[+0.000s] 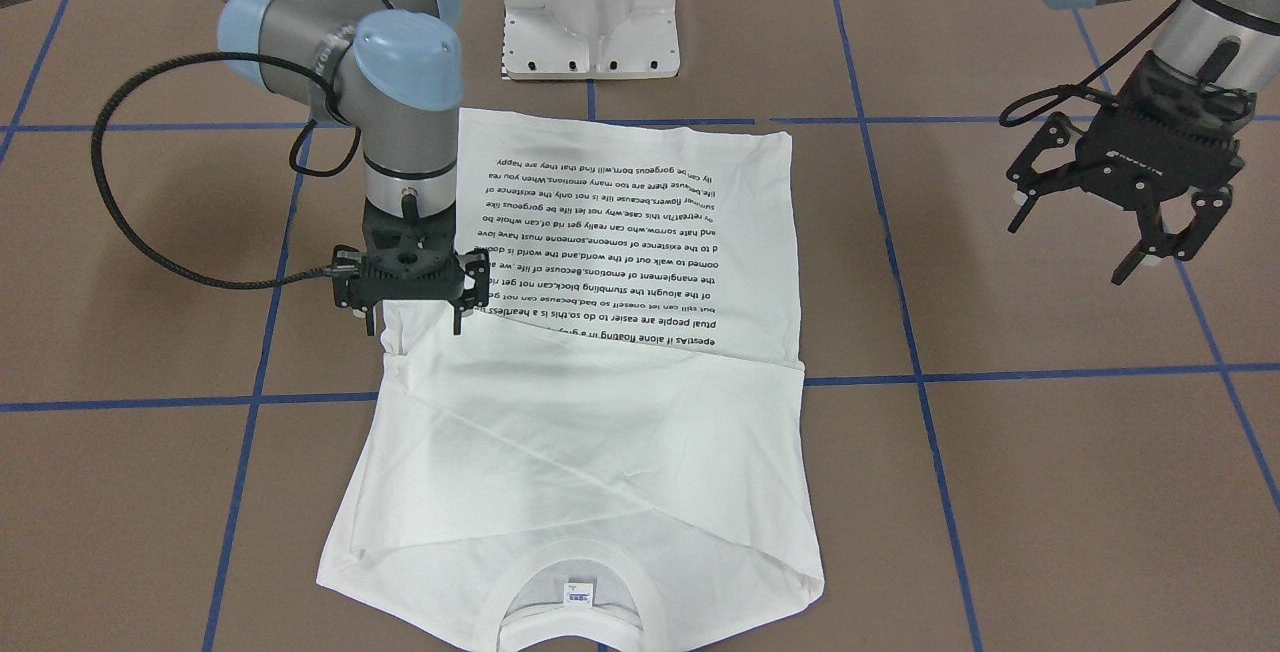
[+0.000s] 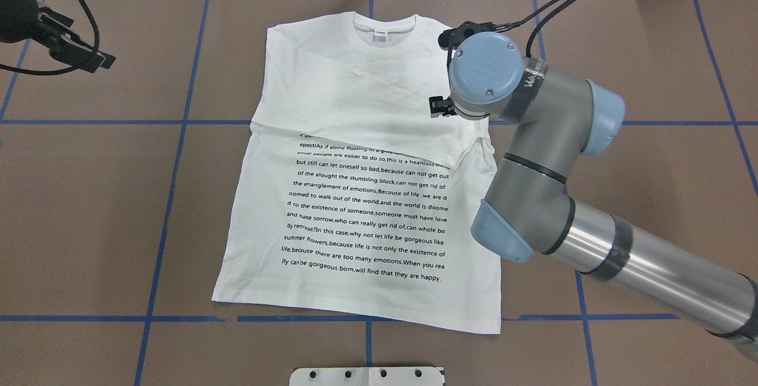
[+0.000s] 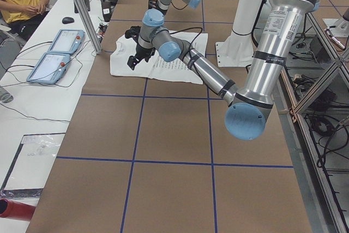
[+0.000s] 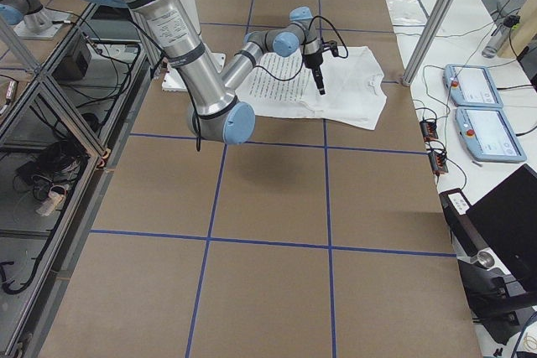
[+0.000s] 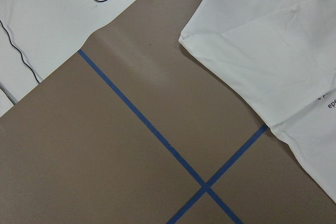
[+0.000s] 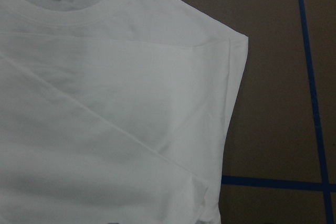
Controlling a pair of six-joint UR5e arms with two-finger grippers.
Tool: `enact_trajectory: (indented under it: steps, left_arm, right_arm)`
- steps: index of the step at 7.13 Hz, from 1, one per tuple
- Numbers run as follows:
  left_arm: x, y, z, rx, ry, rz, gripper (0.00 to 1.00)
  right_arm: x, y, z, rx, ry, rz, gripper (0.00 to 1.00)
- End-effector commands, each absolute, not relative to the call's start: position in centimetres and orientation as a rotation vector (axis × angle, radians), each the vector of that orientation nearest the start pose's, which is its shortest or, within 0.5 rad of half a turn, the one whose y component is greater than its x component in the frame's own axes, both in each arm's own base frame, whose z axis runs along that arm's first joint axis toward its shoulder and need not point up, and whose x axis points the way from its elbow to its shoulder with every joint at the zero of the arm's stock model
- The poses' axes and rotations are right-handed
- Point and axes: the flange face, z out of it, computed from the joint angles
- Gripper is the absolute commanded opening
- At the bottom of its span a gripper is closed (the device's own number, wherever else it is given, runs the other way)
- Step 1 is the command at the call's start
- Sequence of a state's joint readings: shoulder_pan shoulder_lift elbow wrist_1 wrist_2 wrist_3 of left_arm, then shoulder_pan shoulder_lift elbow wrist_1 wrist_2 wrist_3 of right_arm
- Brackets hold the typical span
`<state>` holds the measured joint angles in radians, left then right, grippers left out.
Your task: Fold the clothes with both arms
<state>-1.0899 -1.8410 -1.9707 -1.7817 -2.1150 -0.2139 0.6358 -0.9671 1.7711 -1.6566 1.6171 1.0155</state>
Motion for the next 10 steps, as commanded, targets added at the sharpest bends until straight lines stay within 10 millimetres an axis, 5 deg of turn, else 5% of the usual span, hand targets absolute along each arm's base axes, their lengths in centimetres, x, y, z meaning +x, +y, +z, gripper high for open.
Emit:
enact_trajectory:
  steps: [1, 4, 5, 8, 9, 10]
  left_arm:
    - [23.9, -48.6, 28.5, 0.544, 0.869, 0.334, 1.0]
    - [32.0, -36.9, 28.4, 0.415, 0.914, 0.223, 1.0]
    - [35.6, -33.2, 28.5, 0.371, 0.92, 0.175, 1.0]
    - [43.2, -24.8, 32.7, 0.244, 0.856, 0.059, 1.0]
    - [45.1, -23.6, 33.8, 0.218, 0.839, 0.035, 0.99]
    - [45.7, -23.1, 34.3, 0.196, 0.833, 0.011, 0.85]
  right_arm:
    - [-40.1, -41.3, 23.1, 0.305, -0.771, 0.138, 1.0]
    - [-42.8, -29.3, 24.0, 0.247, -0.824, 0.208, 1.0]
    - [-44.0, -27.1, 25.1, 0.256, -0.802, 0.207, 1.0]
    - [-44.2, -26.6, 25.4, 0.253, -0.797, 0.2, 1.0]
    - [-44.2, -26.6, 25.4, 0.255, -0.797, 0.201, 1.0]
    - [-44.2, -26.6, 25.4, 0.255, -0.797, 0.201, 1.0]
